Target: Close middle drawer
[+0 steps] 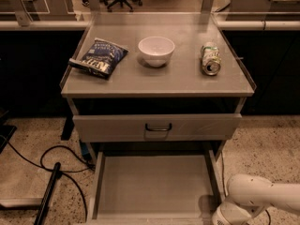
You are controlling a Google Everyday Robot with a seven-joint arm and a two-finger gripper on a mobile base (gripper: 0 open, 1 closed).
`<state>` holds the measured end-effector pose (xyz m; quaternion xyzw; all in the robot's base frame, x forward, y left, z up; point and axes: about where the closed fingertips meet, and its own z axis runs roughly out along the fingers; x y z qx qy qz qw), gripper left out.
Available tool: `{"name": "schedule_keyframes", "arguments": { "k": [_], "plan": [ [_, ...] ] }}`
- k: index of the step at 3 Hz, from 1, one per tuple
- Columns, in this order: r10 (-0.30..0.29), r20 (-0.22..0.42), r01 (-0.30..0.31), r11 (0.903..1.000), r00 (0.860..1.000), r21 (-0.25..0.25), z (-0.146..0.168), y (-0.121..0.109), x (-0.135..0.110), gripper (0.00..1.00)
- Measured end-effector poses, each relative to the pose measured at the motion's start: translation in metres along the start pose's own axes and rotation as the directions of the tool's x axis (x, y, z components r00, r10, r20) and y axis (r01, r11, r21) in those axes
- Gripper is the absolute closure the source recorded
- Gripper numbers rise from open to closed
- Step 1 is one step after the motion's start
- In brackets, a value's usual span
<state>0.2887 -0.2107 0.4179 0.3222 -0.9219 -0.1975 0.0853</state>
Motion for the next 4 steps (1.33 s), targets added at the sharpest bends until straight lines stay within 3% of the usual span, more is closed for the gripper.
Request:
{"name": "schedule_keyframes", "arguments": {
  "k": [2,4],
  "plan": [
    [0.013,0.068,-0.019,0.9966,0.998,0.080,-0.053,-0.020,-0.023,1.00],
    [0.021,0.087,-0.027,0.9971,0.996,0.072,-0.064,-0.022,-0.018,1.00]
  ]
}}
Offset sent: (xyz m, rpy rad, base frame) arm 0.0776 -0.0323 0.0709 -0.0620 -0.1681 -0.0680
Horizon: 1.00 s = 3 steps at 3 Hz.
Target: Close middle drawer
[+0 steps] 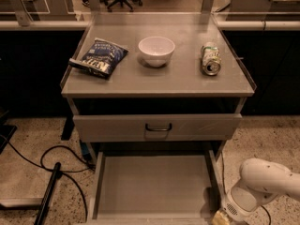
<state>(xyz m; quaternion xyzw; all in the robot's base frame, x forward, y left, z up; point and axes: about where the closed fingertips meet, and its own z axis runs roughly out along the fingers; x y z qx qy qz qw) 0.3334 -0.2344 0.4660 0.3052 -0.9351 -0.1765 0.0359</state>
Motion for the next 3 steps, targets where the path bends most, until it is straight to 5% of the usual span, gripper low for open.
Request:
{"name": "schedule_keyframes", "arguments": {
  "k": [2,3],
  "plan": [
    [0.031,0.043,-0.026,0.9927,0.999,-0.118,-0.032,0.014,0.049,1.00],
    [0.032,0.042,-0.027,0.9926,0.999,-0.119,-0.032,0.014,0.049,1.00]
  ]
}}
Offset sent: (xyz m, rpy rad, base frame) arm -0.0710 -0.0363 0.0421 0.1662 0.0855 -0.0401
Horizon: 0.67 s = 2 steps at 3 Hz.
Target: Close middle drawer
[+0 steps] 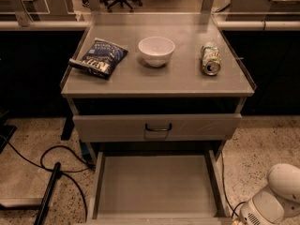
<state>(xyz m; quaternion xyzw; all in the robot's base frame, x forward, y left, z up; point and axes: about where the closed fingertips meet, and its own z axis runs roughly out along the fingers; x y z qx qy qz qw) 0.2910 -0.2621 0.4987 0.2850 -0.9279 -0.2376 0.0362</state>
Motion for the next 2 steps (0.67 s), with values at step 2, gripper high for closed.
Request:
{"name": "schedule_keyframes", "arguments": {
  "k": [2],
  "plan": [
    [0.122,-0.045,-0.126,0.9872,0.991,-0.098,0.064,-0.023,0.023,1.00]
  ]
}}
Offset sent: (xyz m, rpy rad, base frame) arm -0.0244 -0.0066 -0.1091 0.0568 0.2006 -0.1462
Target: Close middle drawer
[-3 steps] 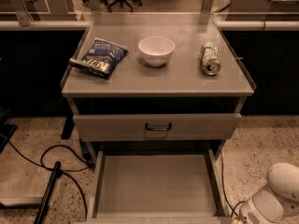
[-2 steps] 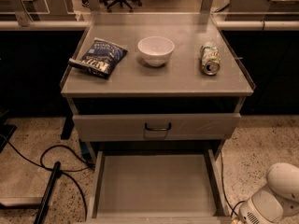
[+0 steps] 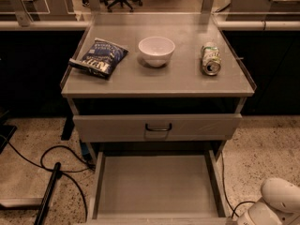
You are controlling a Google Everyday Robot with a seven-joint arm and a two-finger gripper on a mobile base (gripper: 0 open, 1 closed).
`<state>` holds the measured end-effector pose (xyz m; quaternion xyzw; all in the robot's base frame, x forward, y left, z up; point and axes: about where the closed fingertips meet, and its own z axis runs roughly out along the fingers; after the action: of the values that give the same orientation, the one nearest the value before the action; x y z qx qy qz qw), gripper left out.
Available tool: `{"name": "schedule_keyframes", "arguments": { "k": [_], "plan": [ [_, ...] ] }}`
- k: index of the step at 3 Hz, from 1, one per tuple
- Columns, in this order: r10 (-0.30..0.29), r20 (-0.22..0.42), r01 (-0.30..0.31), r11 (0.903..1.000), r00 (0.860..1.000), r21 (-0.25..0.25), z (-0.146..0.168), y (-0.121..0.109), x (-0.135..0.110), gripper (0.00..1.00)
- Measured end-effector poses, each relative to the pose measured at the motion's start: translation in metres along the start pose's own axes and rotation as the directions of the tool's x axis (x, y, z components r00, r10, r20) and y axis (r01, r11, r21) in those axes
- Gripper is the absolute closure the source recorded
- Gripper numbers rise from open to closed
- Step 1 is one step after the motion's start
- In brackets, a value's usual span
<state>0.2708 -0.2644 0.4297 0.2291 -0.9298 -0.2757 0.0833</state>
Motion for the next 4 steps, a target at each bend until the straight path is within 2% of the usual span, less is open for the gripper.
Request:
{"name": "schedule_keyframes", "arguments": {
  "k": [1,2,3,4],
  "plan": [
    [0.018,0.026,-0.017,0.9998,1.000,-0.008,0.007,-0.009,-0.016,1.00],
    [-0.025,0.111,0.022,0.9992,0.993,0.034,-0.021,-0.005,-0.056,1.00],
    [-0.025,0.111,0.022,0.9992,0.993,0.033,-0.021,-0.005,-0.056,1.00],
    [0.043,0.107,-0.045,0.9989,0.993,0.015,-0.010,-0.012,-0.043,1.00]
  ]
}}
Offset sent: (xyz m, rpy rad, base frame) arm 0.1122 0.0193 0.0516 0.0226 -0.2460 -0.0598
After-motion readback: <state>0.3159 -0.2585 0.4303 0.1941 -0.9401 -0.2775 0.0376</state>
